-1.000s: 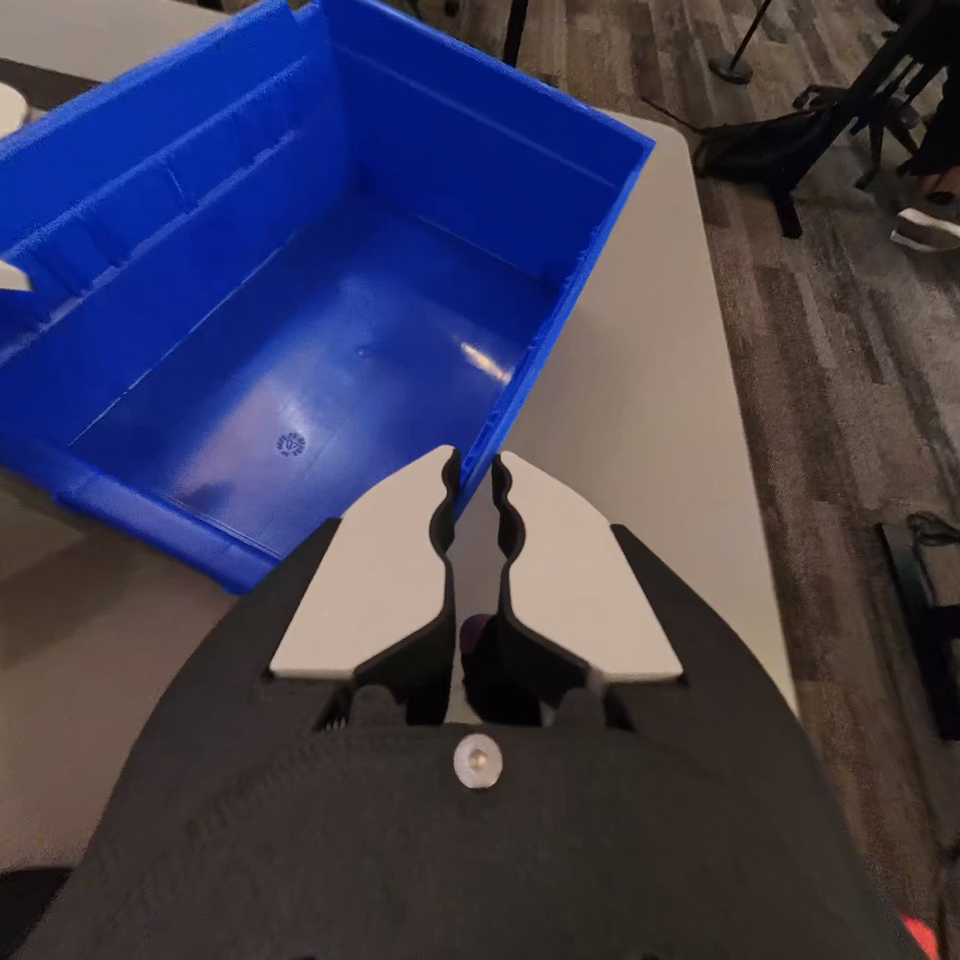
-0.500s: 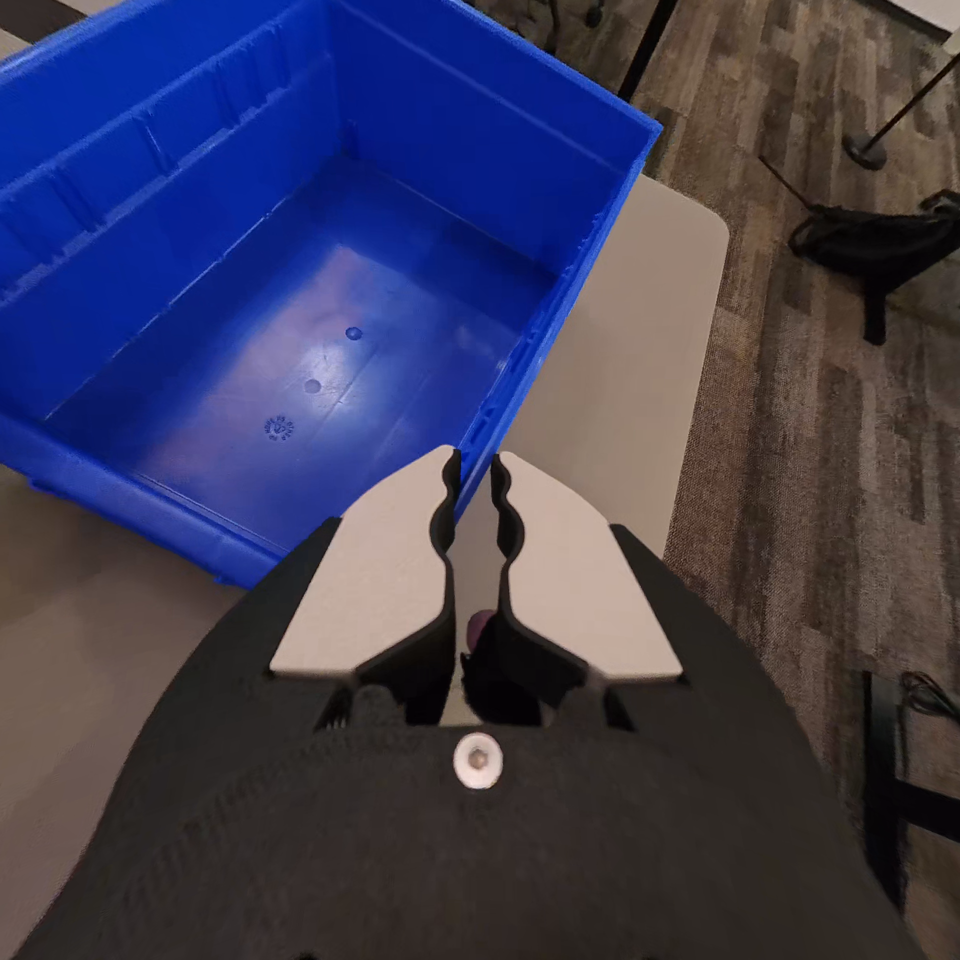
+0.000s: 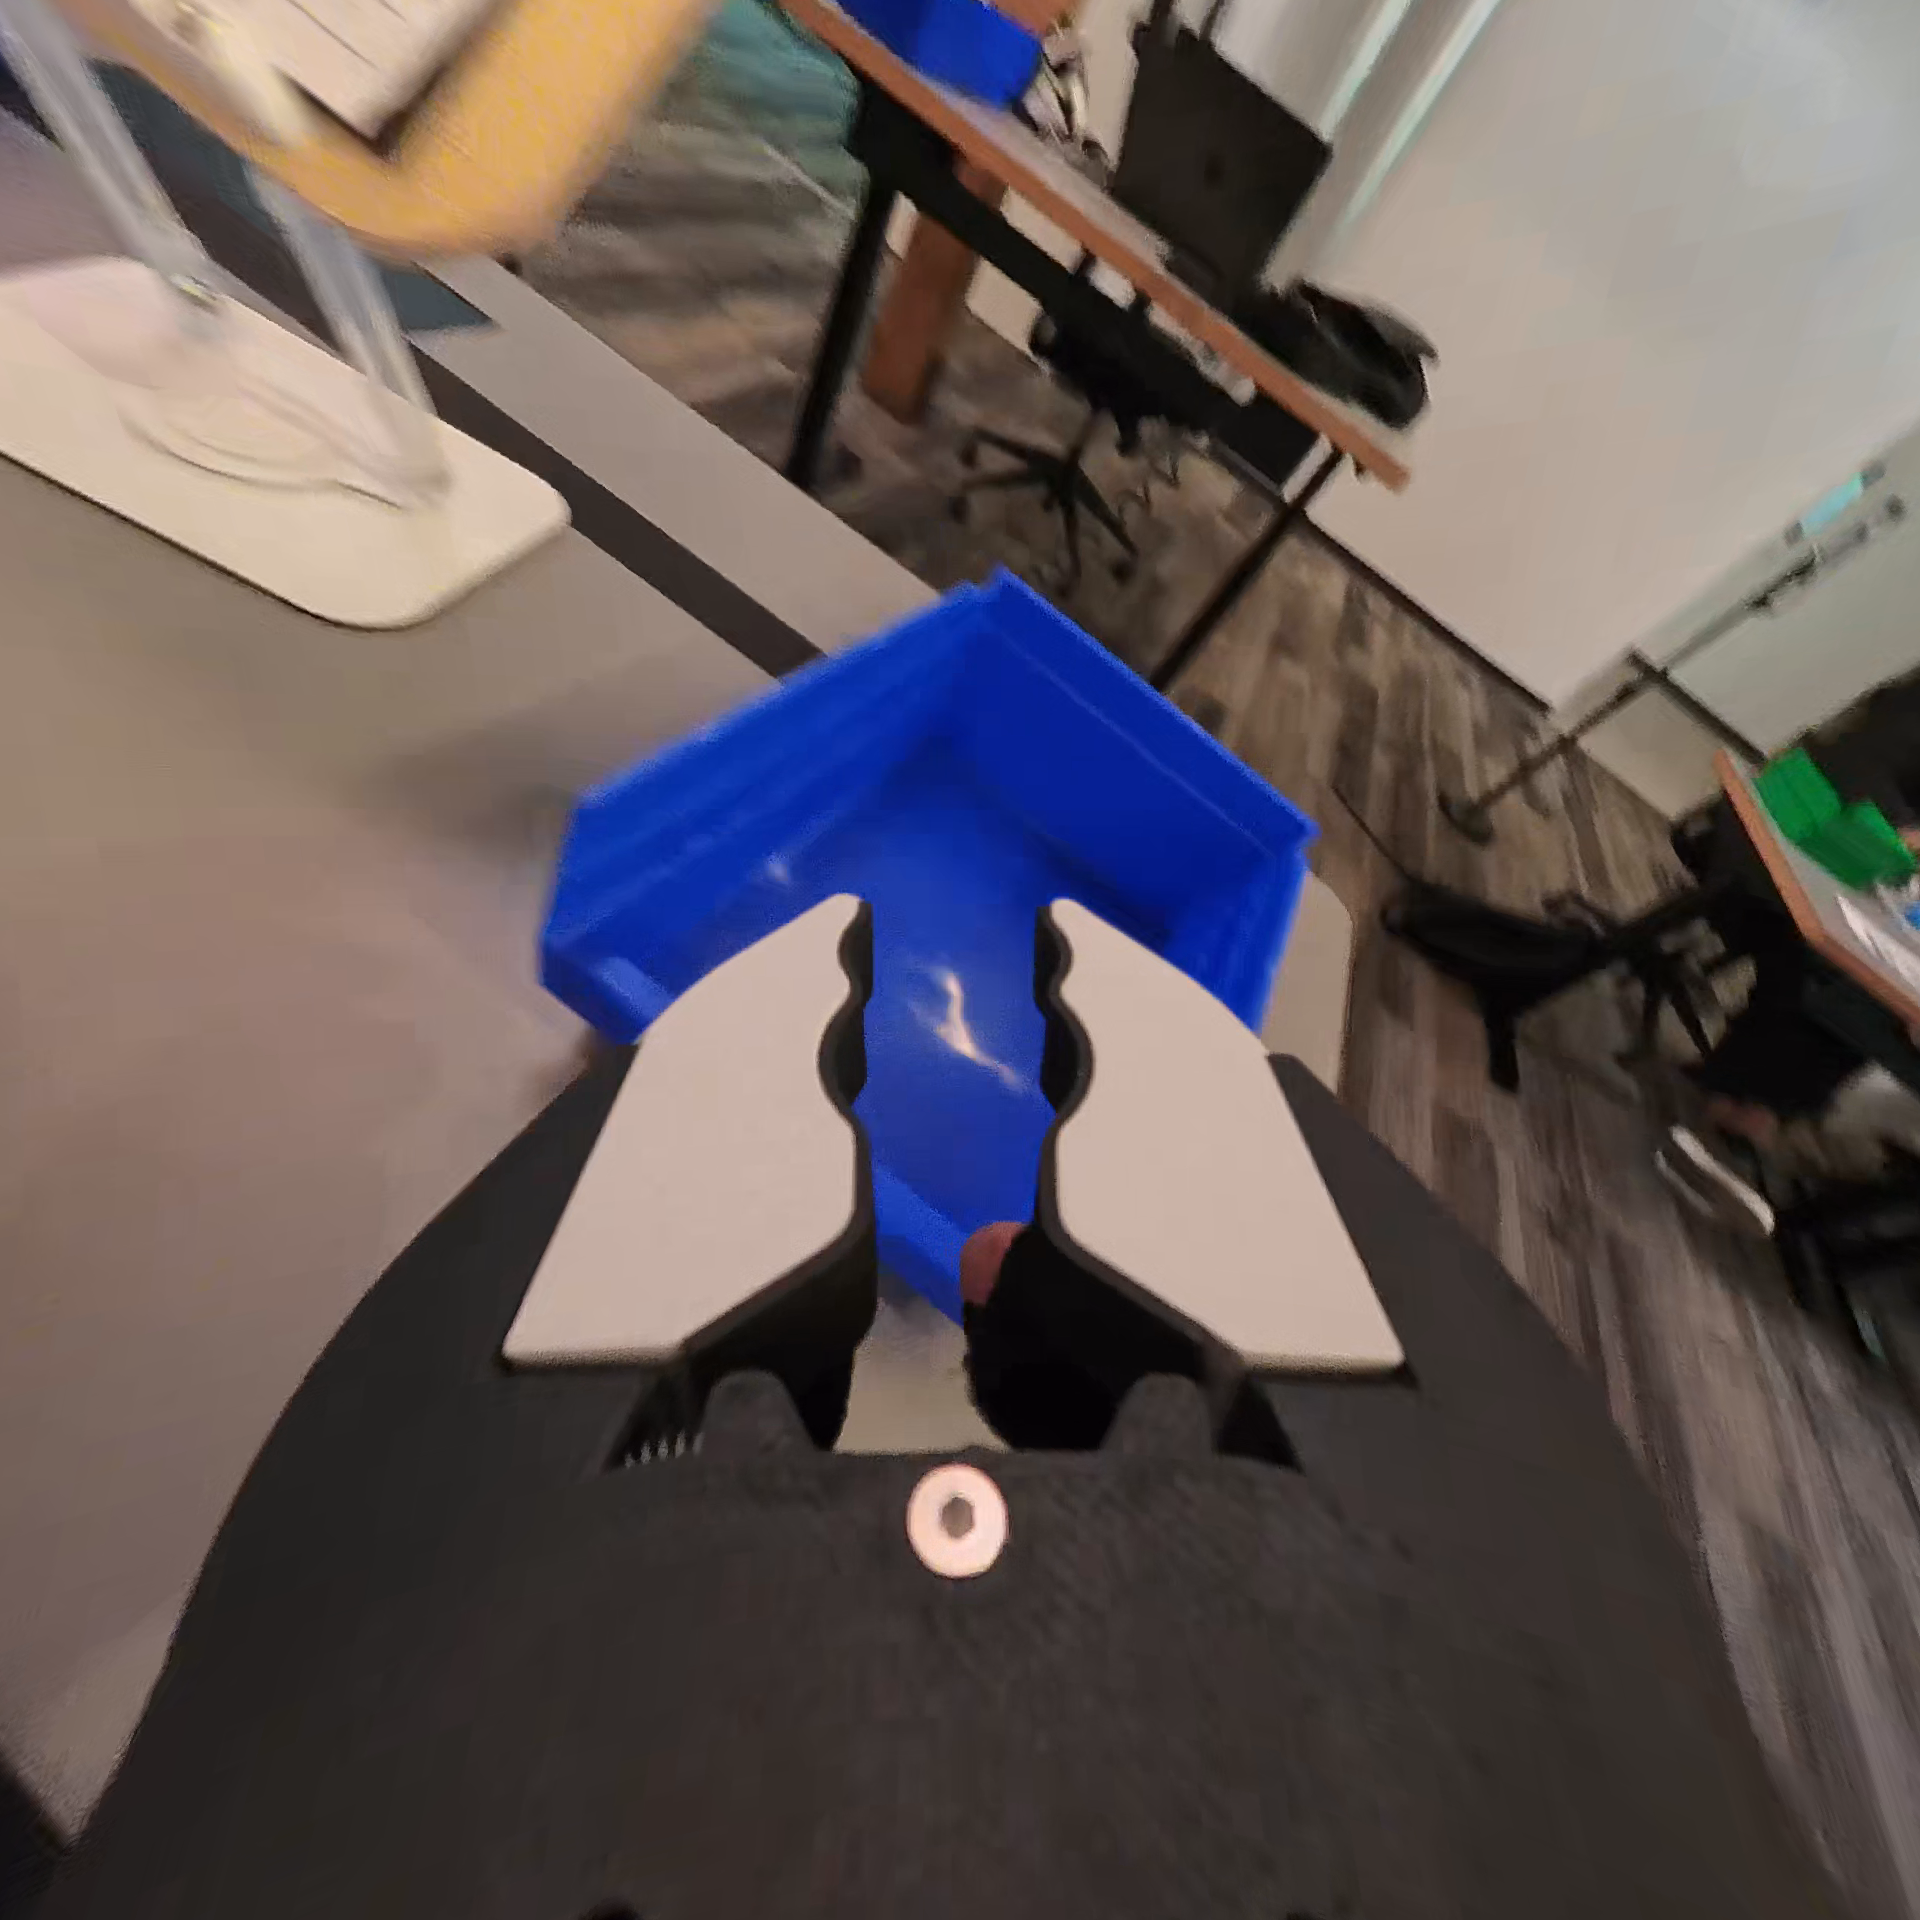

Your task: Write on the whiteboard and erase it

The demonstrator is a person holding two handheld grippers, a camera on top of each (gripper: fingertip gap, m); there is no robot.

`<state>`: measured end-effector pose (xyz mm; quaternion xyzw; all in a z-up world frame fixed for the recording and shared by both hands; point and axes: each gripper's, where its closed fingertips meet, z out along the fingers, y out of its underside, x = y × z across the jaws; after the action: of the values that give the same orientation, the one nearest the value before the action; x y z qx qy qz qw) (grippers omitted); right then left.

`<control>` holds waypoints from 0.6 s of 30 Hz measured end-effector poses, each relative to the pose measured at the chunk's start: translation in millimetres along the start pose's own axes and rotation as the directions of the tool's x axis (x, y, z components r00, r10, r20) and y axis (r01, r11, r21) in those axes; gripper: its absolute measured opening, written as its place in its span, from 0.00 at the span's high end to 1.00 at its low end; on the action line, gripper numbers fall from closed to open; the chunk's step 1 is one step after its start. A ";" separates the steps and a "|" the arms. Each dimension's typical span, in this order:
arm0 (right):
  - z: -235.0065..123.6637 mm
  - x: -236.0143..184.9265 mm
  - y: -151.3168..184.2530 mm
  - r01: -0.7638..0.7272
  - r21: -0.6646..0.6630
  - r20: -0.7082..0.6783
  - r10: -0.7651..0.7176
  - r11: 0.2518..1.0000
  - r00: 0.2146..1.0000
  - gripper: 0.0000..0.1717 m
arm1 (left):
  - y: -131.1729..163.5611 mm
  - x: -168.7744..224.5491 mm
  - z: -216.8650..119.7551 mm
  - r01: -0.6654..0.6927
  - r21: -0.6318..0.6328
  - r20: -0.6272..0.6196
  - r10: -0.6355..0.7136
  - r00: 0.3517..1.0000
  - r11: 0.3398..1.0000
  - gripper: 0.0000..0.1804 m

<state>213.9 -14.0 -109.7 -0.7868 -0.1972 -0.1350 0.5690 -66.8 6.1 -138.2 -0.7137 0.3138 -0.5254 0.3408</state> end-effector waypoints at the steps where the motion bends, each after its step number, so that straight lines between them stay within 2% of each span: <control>1: -0.4 -14.9 -10.8 0.020 0.028 0.020 -0.020 0.999 1.000 0.82 | -8.1 -19.8 -32.0 -0.031 0.035 0.077 0.028 0.997 0.999 0.62; 3: 2.7 -45.1 -30.0 0.028 0.079 0.076 -0.034 0.996 0.997 0.82 | -22.9 -71.2 -100.4 -0.110 0.070 0.288 0.085 0.954 0.991 0.62; 5: 8.8 -73.4 -43.9 0.022 0.125 0.135 -0.039 0.992 0.990 0.83 | -37.0 -126.6 -178.3 -0.182 0.093 0.515 0.109 0.850 0.979 0.63; 6: 13.4 -84.4 -46.6 0.021 0.133 0.152 -0.041 0.991 0.987 0.83 | -42.8 -153.5 -219.0 -0.211 0.101 0.615 0.106 0.781 0.972 0.62; 8: 24.1 -101.3 -49.5 0.033 0.158 0.163 -0.059 0.987 0.985 0.84 | -49.4 -205.7 -300.1 -0.262 0.083 0.792 0.096 0.602 0.961 0.61; 11: 41.8 -122.1 -47.6 0.006 0.185 0.194 -0.043 0.983 0.980 0.85 | -45.6 -267.4 -393.6 -0.268 0.055 0.924 0.052 0.379 0.962 0.58; 12: 47.1 -125.1 -46.2 0.010 0.195 0.183 -0.046 0.981 0.982 0.86 | -39.5 -285.7 -414.5 -0.235 0.068 0.942 0.015 0.336 0.970 0.58; 15: 55.4 -129.9 -42.4 0.047 0.200 0.153 -0.079 0.979 0.985 0.86 | -25.7 -324.0 -444.7 -0.170 0.138 0.949 -0.081 0.304 0.976 0.57; 18: 60.3 -132.6 -39.0 0.055 0.206 0.152 -0.088 0.977 0.985 0.87 | -11.9 -351.1 -437.1 -0.044 0.194 0.911 -0.164 0.380 0.980 0.66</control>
<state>77.7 33.1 -153.8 -0.7259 -0.2831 -0.0714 0.6227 -575.1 227.3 -222.5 -0.8604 -0.0053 -0.0787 0.5034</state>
